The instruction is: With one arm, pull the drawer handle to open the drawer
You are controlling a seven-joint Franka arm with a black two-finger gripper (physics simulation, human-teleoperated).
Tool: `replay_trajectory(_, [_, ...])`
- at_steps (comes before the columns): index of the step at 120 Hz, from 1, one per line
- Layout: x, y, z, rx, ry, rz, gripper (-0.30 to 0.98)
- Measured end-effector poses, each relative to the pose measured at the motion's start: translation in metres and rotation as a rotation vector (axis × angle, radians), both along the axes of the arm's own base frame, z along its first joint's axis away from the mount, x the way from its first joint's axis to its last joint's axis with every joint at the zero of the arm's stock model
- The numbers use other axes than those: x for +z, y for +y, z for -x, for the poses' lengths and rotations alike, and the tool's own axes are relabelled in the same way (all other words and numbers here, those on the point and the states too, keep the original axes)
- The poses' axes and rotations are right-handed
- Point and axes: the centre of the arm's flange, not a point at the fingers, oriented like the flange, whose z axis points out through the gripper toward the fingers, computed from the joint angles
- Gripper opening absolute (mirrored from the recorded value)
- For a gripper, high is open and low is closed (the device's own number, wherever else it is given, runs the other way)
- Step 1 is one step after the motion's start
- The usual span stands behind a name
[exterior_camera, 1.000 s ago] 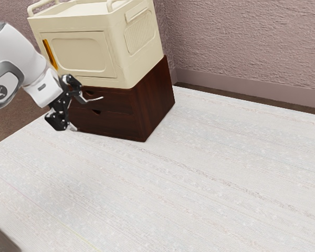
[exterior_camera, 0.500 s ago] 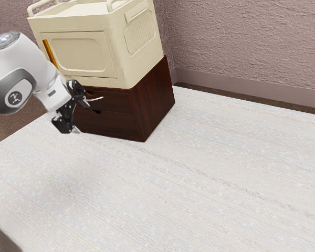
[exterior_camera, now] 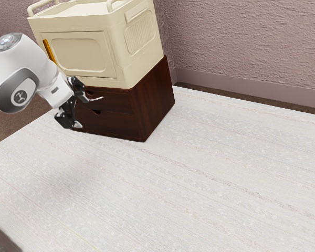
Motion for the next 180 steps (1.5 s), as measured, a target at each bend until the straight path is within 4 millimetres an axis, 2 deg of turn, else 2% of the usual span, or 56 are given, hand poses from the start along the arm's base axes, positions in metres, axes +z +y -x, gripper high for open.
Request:
replay_trajectory(28, [0.010,-0.001,-0.003,0.008,-0.025,-0.008,0.69])
replay_trajectory(84, [-0.006,0.011,-0.004,0.034,-0.013,-0.004,0.69])
replay_trajectory(112, [-0.011,0.006,-0.011,0.029,-0.018,-0.005,0.69])
replay_trajectory(134, [-0.018,0.012,-0.013,0.038,-0.016,-0.004,0.69])
replay_trajectory(149, [-0.017,0.011,-0.014,0.039,-0.020,-0.006,0.69])
replay_trajectory(166, [-0.005,0.009,-0.017,0.038,-0.041,-0.016,0.69])
replay_trajectory(180, [-0.010,0.015,-0.021,0.045,-0.041,-0.010,0.69])
